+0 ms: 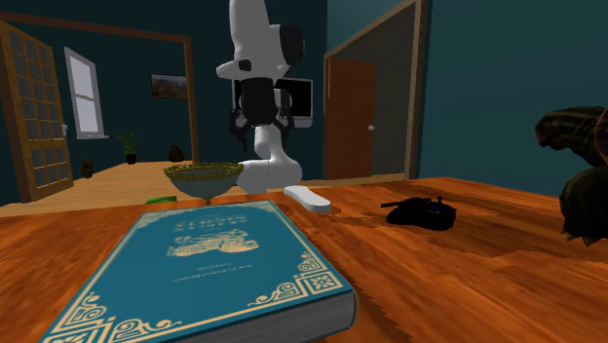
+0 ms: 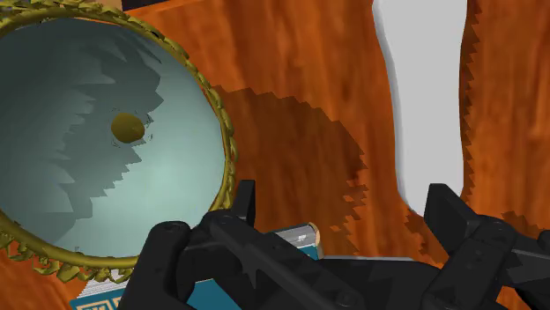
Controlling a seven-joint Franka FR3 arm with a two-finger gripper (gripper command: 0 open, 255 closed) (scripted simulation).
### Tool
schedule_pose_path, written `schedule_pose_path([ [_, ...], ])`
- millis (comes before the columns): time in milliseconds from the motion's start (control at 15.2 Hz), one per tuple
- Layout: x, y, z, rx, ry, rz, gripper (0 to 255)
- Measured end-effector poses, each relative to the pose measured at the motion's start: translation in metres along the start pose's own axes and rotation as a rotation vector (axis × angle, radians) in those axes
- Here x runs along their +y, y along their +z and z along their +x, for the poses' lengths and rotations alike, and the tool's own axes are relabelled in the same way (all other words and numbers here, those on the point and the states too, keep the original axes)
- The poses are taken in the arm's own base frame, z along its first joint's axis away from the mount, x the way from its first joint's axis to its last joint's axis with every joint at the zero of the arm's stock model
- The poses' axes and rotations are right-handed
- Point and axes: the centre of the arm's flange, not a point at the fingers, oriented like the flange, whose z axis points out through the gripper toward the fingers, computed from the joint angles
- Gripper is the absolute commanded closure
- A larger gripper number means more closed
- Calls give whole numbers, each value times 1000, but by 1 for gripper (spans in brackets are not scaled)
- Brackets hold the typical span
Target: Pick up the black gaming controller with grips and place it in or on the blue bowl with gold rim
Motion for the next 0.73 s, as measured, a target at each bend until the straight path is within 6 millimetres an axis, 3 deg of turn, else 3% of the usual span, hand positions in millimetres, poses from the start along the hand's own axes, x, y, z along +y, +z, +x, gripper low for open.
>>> schedule_pose_path([
  [198, -14, 6, 5, 3, 0, -3, 0],
  [726, -107, 34, 42, 26, 1, -23, 0],
])
